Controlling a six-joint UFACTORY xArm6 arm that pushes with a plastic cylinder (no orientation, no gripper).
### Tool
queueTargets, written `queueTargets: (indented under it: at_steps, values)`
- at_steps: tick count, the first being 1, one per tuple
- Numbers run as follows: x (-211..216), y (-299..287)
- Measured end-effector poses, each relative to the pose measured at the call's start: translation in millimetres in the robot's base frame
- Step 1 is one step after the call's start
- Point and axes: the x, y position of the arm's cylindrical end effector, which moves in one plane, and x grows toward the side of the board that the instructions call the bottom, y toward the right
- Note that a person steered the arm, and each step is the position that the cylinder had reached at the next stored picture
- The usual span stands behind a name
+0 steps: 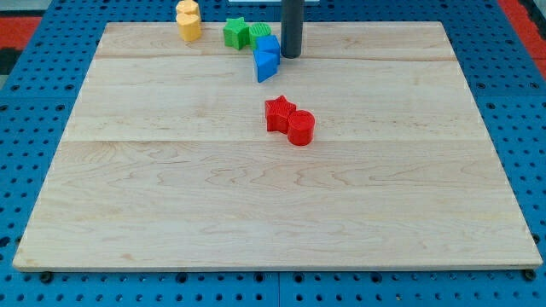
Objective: Slide the blue cube to the bottom of the yellow heart
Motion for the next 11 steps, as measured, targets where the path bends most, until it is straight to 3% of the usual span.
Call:
queueTargets:
  at_steps: [4, 9, 10, 11]
  values:
    - [0, -89]
    - [-1, -120]
    - [35, -111]
    - [31, -140]
